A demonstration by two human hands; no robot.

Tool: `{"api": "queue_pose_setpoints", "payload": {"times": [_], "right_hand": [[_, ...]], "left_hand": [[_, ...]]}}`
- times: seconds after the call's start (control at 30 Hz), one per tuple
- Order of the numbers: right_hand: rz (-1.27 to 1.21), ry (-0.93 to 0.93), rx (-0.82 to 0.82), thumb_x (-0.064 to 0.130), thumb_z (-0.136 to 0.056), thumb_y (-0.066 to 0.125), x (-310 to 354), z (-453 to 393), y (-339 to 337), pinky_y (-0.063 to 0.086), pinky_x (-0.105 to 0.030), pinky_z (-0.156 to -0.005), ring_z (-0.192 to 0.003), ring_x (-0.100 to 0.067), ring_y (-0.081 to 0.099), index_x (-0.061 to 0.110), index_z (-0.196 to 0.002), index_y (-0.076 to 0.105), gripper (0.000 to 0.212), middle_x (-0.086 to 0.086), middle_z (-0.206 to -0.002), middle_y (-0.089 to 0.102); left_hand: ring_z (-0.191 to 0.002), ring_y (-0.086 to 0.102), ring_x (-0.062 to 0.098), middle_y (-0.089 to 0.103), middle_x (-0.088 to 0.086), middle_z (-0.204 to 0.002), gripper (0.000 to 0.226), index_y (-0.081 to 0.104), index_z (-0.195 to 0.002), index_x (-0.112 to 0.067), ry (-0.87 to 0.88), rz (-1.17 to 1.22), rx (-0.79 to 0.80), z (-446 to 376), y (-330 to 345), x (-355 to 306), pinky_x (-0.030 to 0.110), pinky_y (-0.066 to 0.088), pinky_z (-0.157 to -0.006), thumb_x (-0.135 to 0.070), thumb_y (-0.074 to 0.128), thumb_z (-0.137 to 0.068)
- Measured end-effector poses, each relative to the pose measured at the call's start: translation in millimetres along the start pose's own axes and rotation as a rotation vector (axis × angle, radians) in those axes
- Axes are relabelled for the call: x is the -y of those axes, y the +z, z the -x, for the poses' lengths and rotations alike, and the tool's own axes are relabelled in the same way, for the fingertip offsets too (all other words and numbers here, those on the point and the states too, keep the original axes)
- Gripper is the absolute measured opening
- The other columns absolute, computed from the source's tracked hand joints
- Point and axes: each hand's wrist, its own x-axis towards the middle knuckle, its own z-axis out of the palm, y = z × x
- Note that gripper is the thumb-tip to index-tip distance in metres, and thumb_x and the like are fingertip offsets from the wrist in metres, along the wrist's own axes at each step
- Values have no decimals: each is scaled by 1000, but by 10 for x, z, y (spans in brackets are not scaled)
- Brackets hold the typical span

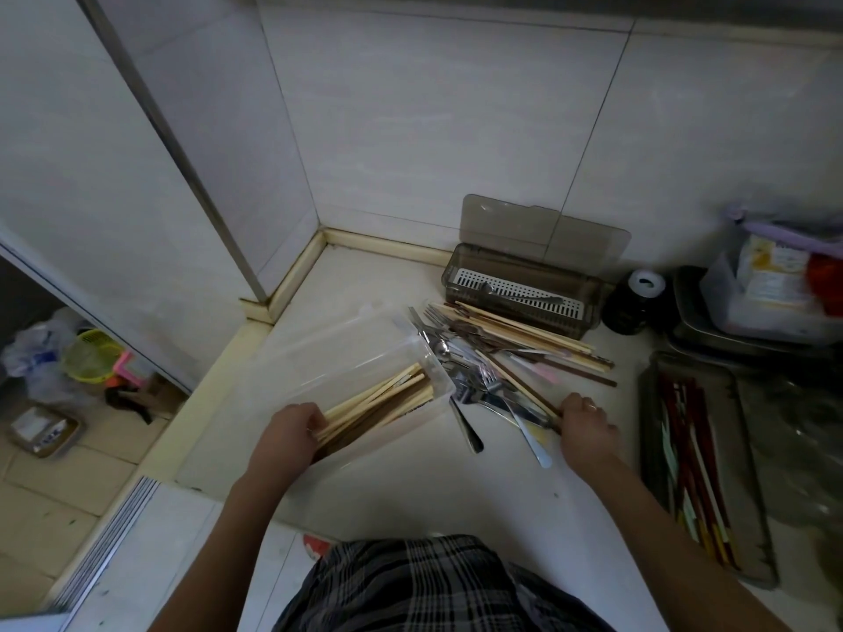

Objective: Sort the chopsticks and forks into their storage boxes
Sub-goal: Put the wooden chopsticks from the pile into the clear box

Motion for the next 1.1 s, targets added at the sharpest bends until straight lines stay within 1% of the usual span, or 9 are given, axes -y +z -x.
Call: {"api": "queue_pose_setpoints", "payload": {"times": [0.1, 0.27, 0.47, 0.63, 0.8, 0.87, 0.93, 1.0, 1.1], "right_hand": [[176, -149, 0, 15, -94, 44, 5, 30, -13, 47, -34, -86, -108, -24, 52, 12, -124, 38, 30, -9, -121, 49], [148, -227, 35, 9, -94, 41, -66, 19, -68, 45, -34, -85, -113, -24, 47, 15, -129, 37, 36, -8, -128, 45], [-46, -185, -298, -1, -78, 58, -75, 193, -112, 46, -41, -70, -86, -34, 57, 6, -101, 54, 25, -15, -96, 61], [105, -486, -416, 5, -69, 73, 180, 228, -203, 44, -39, -75, -84, -29, 62, 23, -102, 66, 38, -4, -94, 68], [47, -709, -499, 5, -69, 73, 759, 306, -301, 35, -33, -75, -87, -22, 60, 31, -103, 64, 43, 4, -97, 66], [33, -731, -489, 6, -69, 73, 875, 315, -318, 39, -37, -80, -90, -22, 59, 32, -105, 64, 46, 5, -97, 64], [65, -688, -489, 7, -69, 72, 870, 287, -322, 29, -45, -96, -102, -22, 59, 31, -113, 60, 51, 5, -106, 63], [81, -565, -495, 9, -72, 68, 760, 243, -319, 14, -55, -107, -117, -21, 53, 28, -126, 53, 58, 3, -120, 59], [91, -324, -449, 17, -79, 65, 479, 146, -247, 17, -59, -109, -121, -25, 50, 20, -122, 54, 45, -3, -123, 58]], "left_hand": [[-85, 56, 23, 60, 8, -95, 26, 61, -82, -18, 3, 16, -2, 6, 7, 1, 28, 42, -78, 7, 56, -76], [-85, 55, 22, 60, 8, -96, 25, 58, -81, -22, 23, 17, -28, 27, 7, 20, 31, 44, -79, 3, 56, -78], [-80, 57, 22, 63, 8, -94, 13, 61, -96, -14, 123, 23, -210, 108, -3, -99, 34, 49, -71, -7, 54, -88], [-87, 59, 23, 65, 7, -97, 29, 63, -106, -9, 401, 2, -486, 284, -111, -562, 32, 49, -72, -26, 43, -92], [-87, 62, 20, 67, -2, -96, 39, 62, -108, -21, 683, -228, -273, 299, -50, -1000, 31, 45, -79, -40, 33, -91], [-89, 63, 24, 67, 1, -97, 45, 59, -109, -22, 638, -297, -133, 300, 13, -1059, 33, 46, -75, -44, 23, -92], [-98, 60, 27, 63, 5, -109, 38, 54, -118, -22, 517, -257, -47, 306, 41, -1018, 35, 47, -77, -41, 29, -97], [-102, 58, 28, 60, 6, -117, 31, 50, -124, -23, 424, -197, -52, 325, 21, -899, 35, 46, -79, -34, 36, -99], [-100, 60, 29, 61, 9, -116, 31, 54, -123, -18, 326, -102, -93, 317, -39, -579, 34, 46, -79, -29, 39, -99]]}}
